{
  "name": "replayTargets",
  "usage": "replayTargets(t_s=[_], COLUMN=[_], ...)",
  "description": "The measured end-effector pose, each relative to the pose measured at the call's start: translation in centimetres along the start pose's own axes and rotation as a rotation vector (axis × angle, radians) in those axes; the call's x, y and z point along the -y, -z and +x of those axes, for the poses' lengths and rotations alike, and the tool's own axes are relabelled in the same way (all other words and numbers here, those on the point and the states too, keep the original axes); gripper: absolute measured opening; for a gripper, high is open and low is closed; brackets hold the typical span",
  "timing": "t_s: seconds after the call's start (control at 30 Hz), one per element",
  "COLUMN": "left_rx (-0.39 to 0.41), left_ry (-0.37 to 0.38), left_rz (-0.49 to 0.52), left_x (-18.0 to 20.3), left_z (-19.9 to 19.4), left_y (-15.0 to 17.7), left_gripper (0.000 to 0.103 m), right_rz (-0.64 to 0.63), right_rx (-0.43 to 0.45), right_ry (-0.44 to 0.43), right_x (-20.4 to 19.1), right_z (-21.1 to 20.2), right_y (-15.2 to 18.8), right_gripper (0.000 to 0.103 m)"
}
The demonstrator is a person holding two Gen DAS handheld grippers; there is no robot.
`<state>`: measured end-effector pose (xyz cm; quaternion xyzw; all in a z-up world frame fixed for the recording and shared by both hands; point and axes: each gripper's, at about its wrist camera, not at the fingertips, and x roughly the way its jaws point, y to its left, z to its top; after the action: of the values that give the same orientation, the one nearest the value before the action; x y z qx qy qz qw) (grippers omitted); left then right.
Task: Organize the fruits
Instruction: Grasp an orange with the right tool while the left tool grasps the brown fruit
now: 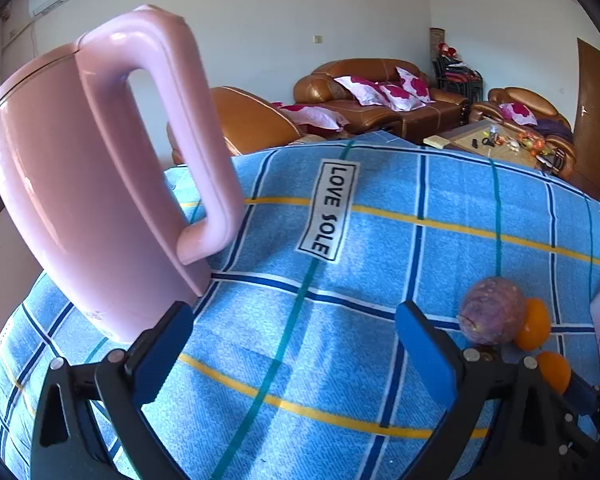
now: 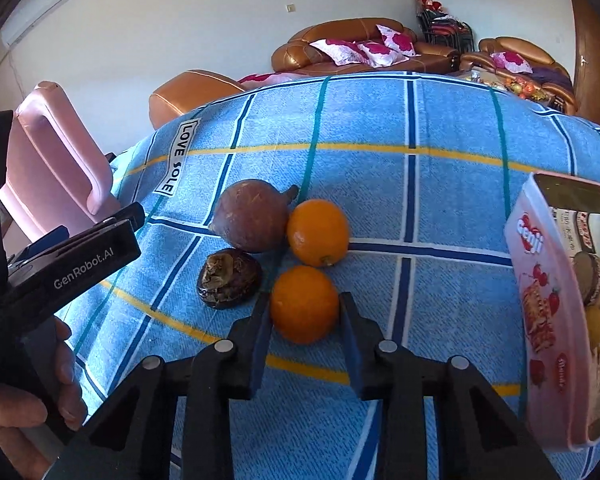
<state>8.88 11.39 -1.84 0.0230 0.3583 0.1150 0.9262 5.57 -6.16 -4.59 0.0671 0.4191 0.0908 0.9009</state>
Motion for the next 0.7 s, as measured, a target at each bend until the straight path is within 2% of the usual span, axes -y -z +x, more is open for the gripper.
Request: replayTargets(t_s=[0.2,0.37,0.5,0.7], left_rx=[-0.001,-0.027,-0.048,-0.134], left_ry=[0.150,0.248,0.229,0.254], left_rz=[0.087,0.173,0.226,0.231], left_x=[2.5,5.3,6.9,7.8], left_z=[-1.2,-1.5,-1.0,0.2], left_y=[0.5,1.3,1.9,2.2], left_gripper=[0.101,0.098,0.095,0.089], right_rz=[0.031,0.041,0.056,0.065], right_rx=[0.081,0.085,0.072,0.062], right_ry=[0.082,0.085,0.079,0.074], right_x=[1.6,2.1,2.4,2.4], right_z=[-2.1,-2.3,-1.9,-1.5], right_y=[0.4,0.4,0.3,0.3], right_gripper=[0.034,0.034,0.034,0.034])
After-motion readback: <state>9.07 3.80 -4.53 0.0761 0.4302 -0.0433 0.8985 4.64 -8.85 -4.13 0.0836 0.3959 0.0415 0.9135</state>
